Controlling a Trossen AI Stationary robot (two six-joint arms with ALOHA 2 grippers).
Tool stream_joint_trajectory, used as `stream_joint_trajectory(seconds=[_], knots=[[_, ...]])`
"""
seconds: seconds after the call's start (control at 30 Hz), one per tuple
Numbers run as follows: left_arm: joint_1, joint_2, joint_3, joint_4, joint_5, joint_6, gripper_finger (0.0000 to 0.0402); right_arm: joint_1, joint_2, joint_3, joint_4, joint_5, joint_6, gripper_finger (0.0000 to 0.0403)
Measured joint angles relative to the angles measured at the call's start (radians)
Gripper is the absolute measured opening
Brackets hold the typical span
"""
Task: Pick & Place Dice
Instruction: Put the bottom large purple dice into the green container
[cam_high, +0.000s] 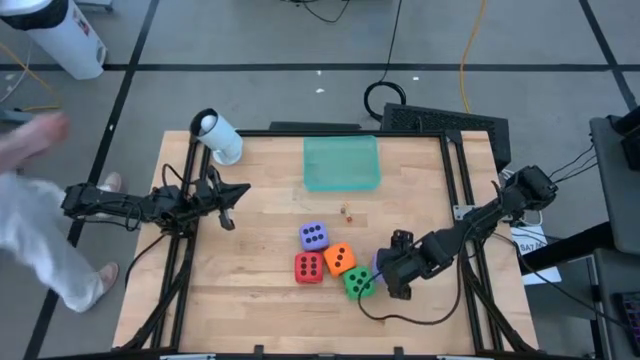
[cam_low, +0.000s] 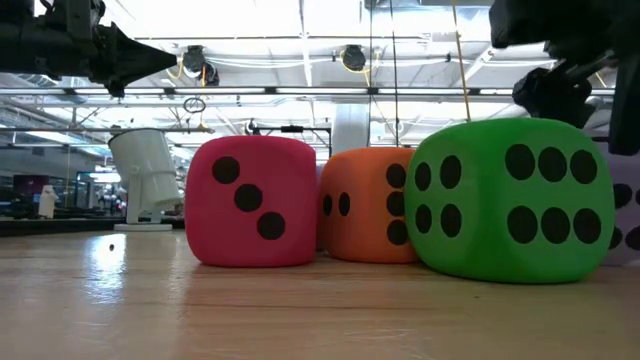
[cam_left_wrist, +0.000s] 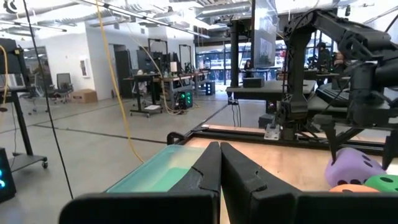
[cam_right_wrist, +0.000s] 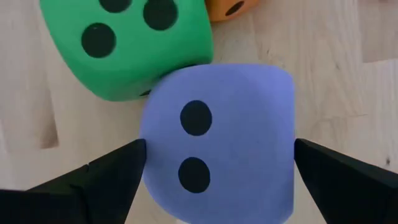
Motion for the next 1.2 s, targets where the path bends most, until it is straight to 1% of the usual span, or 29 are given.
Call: stream_joint_trajectory(seconds=[0.2, 0.3, 0.57, 0.67, 0.77, 0.93, 1.07, 1.2], knots=[[0.0, 0.0, 0.0, -0.001, 0.0, -0.008, 0.0006, -0.006, -0.041, -0.016, 0.0, 0.014, -0.044, 0.0399], [0.0, 0.0, 0.0, -0.003, 0.0, -0.026, 0.0006, -0.008, -0.086, -0.01, -0.017, 0.056, -0.054, 0.0399], [0.0, 0.0, 0.0, -0.003, 0.001, -0.036, 0.0006, -0.042, -0.22, -0.006, -0.01, 0.1, -0.074, 0.04], [0.0, 0.0, 0.0, -0.003, 0.001, -0.036, 0.0006, -0.065, -0.233, -0.006, -0.047, 0.109, -0.127, 0.04], [0.0, 0.0, 0.0, -0.003, 0.001, -0.031, 0.0006, -0.094, -0.232, -0.006, -0.053, 0.104, -0.231, 0.04], [0.0, 0.0, 0.0, -0.01, 0.001, -0.03, 0.0006, -0.133, -0.21, -0.006, 0.004, 0.015, -0.424, 0.04], [0.0, 0.0, 0.0, -0.01, 0.0, -0.028, 0.0006, -0.171, -0.166, -0.006, 0.0, -0.05, -0.465, 0.04], [0.0, 0.0, 0.0, -0.011, 0.0, -0.028, 0.0006, -0.186, -0.128, -0.006, -0.02, -0.079, -0.491, 0.04]])
